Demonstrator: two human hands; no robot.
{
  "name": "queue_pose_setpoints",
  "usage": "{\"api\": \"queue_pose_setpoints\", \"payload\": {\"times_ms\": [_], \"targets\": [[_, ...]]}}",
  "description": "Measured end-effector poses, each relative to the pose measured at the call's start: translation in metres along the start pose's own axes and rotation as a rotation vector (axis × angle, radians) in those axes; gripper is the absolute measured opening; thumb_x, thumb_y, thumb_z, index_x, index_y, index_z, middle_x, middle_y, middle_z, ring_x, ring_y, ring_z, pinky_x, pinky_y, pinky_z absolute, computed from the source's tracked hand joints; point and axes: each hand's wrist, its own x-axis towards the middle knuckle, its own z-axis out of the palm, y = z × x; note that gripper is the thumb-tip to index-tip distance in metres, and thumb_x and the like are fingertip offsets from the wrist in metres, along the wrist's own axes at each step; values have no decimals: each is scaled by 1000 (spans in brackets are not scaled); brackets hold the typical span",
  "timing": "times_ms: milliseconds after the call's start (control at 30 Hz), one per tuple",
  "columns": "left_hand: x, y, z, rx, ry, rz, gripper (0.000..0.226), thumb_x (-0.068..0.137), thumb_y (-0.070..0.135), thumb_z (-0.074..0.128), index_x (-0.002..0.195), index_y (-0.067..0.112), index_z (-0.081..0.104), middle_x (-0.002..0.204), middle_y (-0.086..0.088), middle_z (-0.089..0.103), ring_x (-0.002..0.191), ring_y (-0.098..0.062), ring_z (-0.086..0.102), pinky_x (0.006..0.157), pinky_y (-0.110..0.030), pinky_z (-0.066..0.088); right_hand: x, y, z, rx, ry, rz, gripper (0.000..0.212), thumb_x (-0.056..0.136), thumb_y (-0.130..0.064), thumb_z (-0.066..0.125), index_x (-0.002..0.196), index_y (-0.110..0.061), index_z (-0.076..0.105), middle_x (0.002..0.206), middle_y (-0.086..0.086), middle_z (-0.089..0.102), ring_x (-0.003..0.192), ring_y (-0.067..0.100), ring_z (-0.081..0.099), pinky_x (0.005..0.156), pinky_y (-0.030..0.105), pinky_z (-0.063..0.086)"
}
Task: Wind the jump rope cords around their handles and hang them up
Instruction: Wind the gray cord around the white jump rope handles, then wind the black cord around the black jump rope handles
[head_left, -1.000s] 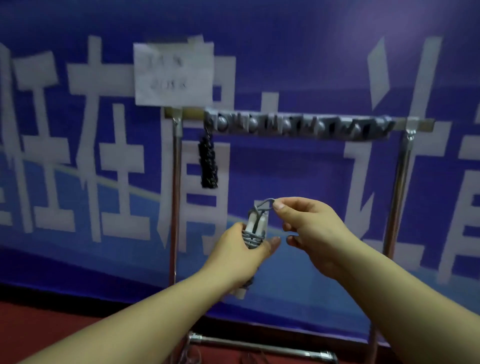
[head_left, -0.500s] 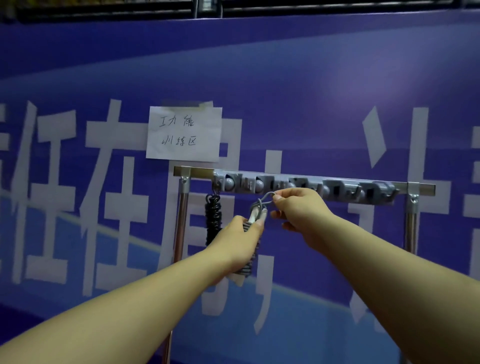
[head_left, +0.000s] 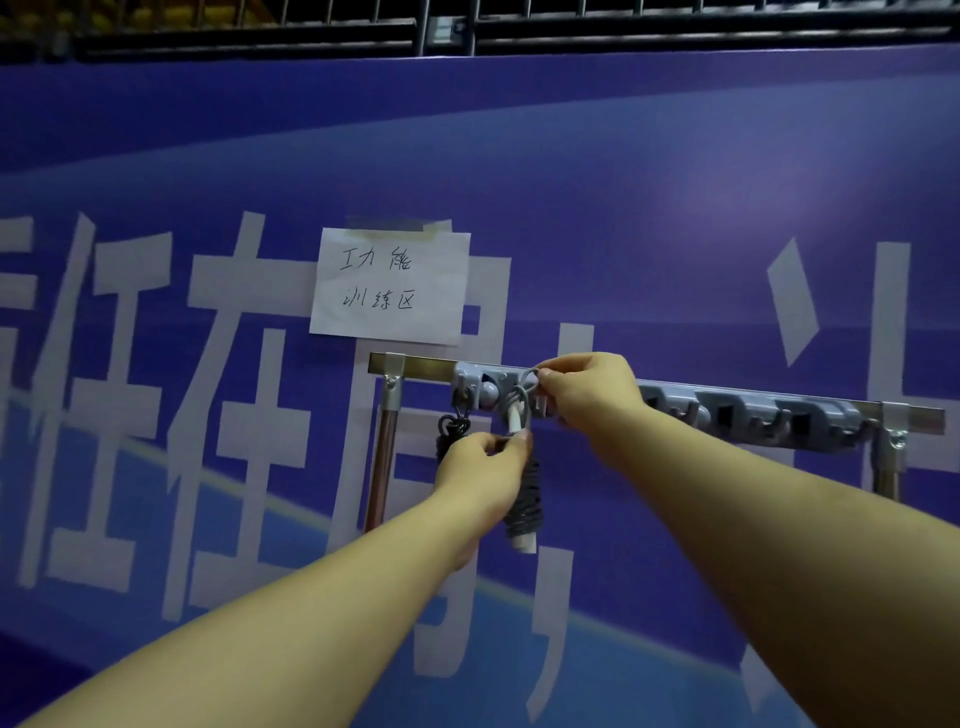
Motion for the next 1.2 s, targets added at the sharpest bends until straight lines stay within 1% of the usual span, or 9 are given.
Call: {"api": "queue_pose_setpoints", "payload": {"times_ms": [200, 333, 467, 533, 633, 767, 900, 1000, 1200], "targets": [[9, -8, 2, 2, 5, -12, 32, 98, 49, 55, 96, 20, 68, 96, -9, 72, 94, -28, 70, 88, -50, 59, 11, 14, 10, -35, 46, 60, 29, 93, -13, 62, 66, -21, 68, 76, 6, 72, 69, 20, 61, 69, 39, 58], [5, -27, 8, 22, -11, -24, 33, 92, 51, 59, 93, 20, 72, 92, -5, 75, 94, -28, 71, 88, -51, 58, 4, 25, 16, -25, 65, 58, 14, 95, -18, 63, 88, -19, 75, 75, 5, 72, 65, 18, 64, 73, 40, 61], [-15, -49, 14, 63, 13, 26, 33, 101, 35, 56, 130, 21, 61, 110, 11, 70, 95, 1, 62, 78, -20, 48, -24, 48, 11, -69, 67, -48, 14, 96, -29, 62, 89, -22, 72, 80, -1, 73, 71, 19, 71, 71, 39, 61], [-30, -63, 15, 32, 58, 32, 48, 101, 34, 58, 146, 20, 49, 131, 7, 63, 104, -1, 57, 86, -19, 41, -45, 69, 6, -72, 87, -53, 17, 95, -34, 62, 86, -24, 71, 77, -5, 73, 72, 17, 70, 70, 37, 58], [-50, -91, 15, -9, 96, -63, 33, 99, 38, 58, 128, 22, 59, 118, 6, 67, 99, -6, 62, 78, -22, 46, -88, 113, -8, -37, 111, 70, 26, 95, -43, 60, 79, -24, 70, 75, -5, 72, 73, 17, 66, 73, 37, 55], [-87, -141, 21, -28, 66, -267, 21, 96, 46, 61, 95, 25, 65, 100, -1, 73, 88, -16, 71, 83, -35, 55, -164, 190, -22, -82, 22, 339, 35, 92, -52, 59, 78, -22, 70, 77, -3, 71, 75, 21, 66, 76, 43, 55], [-145, -200, 44, 75, -28, -405, 32, 93, 53, 61, 92, 21, 66, 84, 0, 75, 78, -19, 70, 68, -29, 52, -261, 258, -30, -218, -81, 471, 35, 90, -52, 63, 80, -20, 71, 78, -5, 72, 73, 13, 65, 73, 32, 53], [-199, -261, 69, 209, -154, -456, 36, 91, 55, 63, 82, 20, 67, 79, 1, 75, 80, -22, 72, 84, -37, 58, -343, 298, -33, -268, -165, 557, 33, 90, -53, 63, 86, -22, 73, 79, -10, 72, 79, 4, 65, 64, 16, 42], [-303, -383, 104, 294, -338, -614, 35, 91, 52, 65, 81, 18, 67, 85, -4, 75, 86, -29, 72, 84, -39, 58, -477, 381, -48, -293, -128, 860, 37, 91, -51, 62, 97, -17, 74, 93, -3, 73, 93, 16, 65, 80, 27, 46]]}}
